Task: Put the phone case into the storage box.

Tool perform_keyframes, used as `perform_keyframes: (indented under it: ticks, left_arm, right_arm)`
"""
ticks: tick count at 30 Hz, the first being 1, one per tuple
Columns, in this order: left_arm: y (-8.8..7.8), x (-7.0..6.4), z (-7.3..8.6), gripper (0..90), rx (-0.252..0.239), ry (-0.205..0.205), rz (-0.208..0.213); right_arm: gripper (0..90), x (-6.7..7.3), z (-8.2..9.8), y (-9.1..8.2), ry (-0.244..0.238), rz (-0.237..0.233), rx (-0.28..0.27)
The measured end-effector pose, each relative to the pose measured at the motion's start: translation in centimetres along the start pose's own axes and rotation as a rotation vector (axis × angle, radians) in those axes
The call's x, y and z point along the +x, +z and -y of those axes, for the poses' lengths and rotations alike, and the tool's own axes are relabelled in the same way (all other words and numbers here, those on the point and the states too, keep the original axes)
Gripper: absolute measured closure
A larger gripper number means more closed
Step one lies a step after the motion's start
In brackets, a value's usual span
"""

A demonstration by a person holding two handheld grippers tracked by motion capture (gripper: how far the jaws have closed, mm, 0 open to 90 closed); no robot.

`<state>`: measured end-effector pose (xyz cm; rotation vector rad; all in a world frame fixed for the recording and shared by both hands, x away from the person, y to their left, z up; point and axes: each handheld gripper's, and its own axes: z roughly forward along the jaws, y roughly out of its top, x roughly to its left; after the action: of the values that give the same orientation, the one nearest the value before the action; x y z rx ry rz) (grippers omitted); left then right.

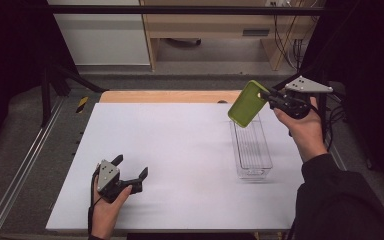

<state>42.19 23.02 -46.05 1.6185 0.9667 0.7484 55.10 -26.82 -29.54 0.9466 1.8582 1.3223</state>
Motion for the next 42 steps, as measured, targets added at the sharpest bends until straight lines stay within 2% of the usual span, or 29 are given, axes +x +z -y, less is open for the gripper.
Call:
perform_keyframes:
  ticks: [15,22,34,42]
  left_arm:
    - [0.2,-0.1,0.1,2.1,0.013,0.008,0.014]
    - [0.3,-0.1,0.2,2.1,0.015,0.006,0.013]
    - [0.3,-0.1,0.2,2.1,0.017,0.010,0.016]
    - [0.3,-0.1,0.2,2.1,0.017,0.009,0.016]
  right_arm:
    - [76.5,-1.7,1.1,0.9,-0.009,0.044,0.044]
    - [76.5,-2.3,1.6,1.8,-0.017,0.047,0.058]
    - [76.5,-3.0,2.6,3.1,-0.031,0.069,0.098]
    - [76.5,-3.0,3.1,3.9,-0.059,0.075,0.125]
